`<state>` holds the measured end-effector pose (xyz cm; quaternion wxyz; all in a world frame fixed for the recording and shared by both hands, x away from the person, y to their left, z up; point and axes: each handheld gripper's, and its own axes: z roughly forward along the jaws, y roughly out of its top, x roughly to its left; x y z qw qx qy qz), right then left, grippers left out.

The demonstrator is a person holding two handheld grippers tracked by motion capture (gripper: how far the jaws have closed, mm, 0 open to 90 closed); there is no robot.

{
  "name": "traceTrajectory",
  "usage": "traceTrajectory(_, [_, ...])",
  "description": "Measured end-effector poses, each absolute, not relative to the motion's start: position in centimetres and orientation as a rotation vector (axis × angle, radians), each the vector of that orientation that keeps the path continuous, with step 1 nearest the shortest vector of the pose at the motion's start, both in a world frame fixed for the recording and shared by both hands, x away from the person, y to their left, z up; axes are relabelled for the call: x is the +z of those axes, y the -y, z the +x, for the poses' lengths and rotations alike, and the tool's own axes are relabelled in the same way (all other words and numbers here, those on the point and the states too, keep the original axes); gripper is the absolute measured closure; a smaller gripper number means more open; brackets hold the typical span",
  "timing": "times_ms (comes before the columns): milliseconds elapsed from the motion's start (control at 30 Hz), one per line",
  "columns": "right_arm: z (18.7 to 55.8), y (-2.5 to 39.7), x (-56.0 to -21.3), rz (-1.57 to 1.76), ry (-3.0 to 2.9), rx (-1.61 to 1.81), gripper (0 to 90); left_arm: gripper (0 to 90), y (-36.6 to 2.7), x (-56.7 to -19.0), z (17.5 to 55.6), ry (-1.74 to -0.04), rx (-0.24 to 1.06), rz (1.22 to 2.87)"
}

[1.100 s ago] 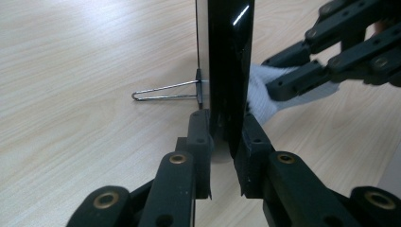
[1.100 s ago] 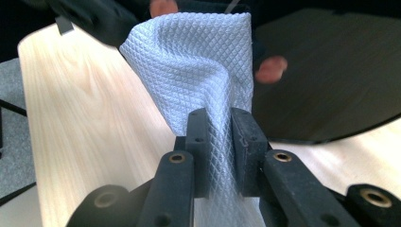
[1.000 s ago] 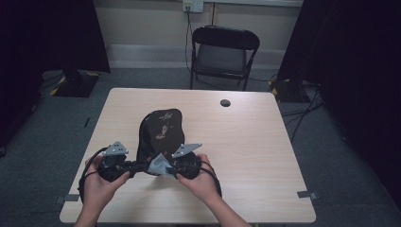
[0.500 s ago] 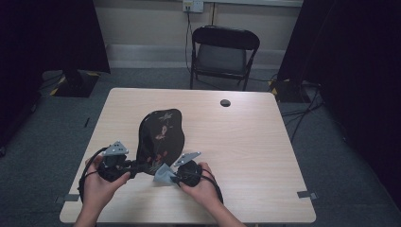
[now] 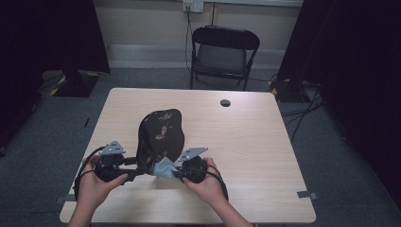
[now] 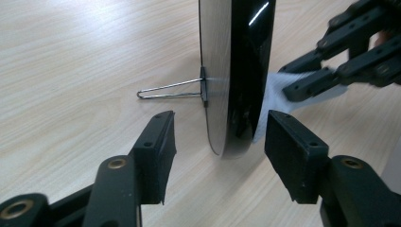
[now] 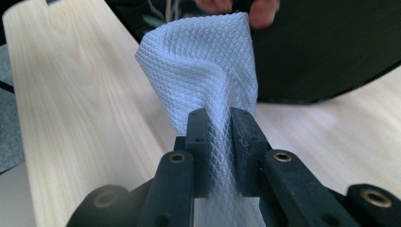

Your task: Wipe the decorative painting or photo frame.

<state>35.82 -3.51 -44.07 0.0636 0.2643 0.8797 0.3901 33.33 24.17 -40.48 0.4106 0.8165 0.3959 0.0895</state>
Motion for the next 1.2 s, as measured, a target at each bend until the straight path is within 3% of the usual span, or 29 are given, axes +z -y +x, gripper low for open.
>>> traceTrajectory(233, [35.8,3.4,-40.9,0.770,-2.596,1.268,79.2,36.7,-24.2,-40.7,33.3,-0.960,0.244,2.071])
traceTrajectory(533, [35.8,1.8,-37.0,0.718,-2.539,1.357,79.1,34.9,-24.5,-40.9,33.3,-0.965,0.224,2.064])
traceTrajectory(1200, [35.1,2.1,-43.1,0.772,-2.636,1.202,79.0,34.0,-25.6,-40.4,33.1,-1.007,0.212,2.026])
